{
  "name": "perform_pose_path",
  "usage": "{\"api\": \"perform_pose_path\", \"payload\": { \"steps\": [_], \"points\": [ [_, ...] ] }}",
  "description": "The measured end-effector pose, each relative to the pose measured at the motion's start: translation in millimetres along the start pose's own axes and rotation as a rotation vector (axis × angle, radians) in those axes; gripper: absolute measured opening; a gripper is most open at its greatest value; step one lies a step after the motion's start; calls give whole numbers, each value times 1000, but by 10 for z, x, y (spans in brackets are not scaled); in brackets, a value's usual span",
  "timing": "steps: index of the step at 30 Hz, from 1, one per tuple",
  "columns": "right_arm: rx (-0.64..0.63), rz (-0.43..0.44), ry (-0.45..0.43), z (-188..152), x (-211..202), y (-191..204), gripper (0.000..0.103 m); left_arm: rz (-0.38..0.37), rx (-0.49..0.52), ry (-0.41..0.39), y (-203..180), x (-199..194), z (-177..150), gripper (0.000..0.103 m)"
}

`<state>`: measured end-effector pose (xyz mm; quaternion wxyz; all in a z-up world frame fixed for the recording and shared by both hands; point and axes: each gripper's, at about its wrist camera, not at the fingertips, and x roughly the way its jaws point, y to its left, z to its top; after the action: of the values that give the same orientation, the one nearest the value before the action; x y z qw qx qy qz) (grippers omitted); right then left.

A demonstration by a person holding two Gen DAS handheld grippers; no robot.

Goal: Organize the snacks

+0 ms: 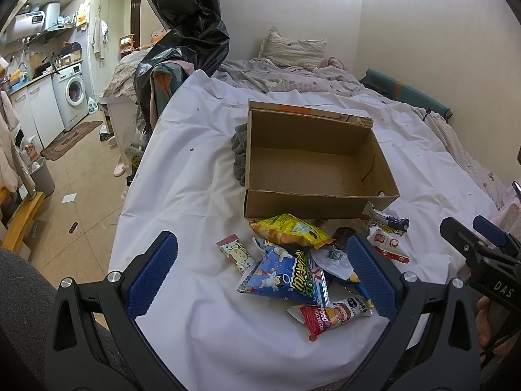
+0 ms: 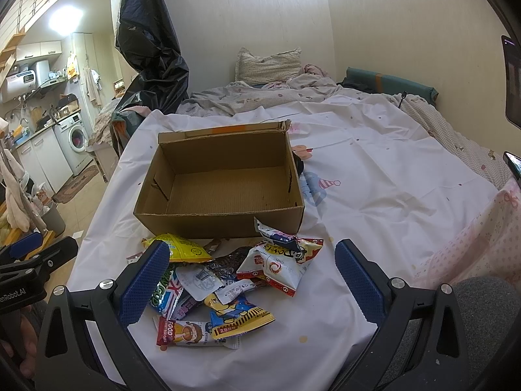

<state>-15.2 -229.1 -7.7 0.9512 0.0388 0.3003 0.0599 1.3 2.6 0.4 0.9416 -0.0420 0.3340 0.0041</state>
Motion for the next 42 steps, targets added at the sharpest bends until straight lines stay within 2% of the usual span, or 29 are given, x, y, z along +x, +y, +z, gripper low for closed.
{"api": "perform_pose_path", "payload": {
  "steps": [42],
  "points": [
    [0,3,-4,10,-20,-12,103,1,-6,-1,28,-10,4,103]
  ]
}}
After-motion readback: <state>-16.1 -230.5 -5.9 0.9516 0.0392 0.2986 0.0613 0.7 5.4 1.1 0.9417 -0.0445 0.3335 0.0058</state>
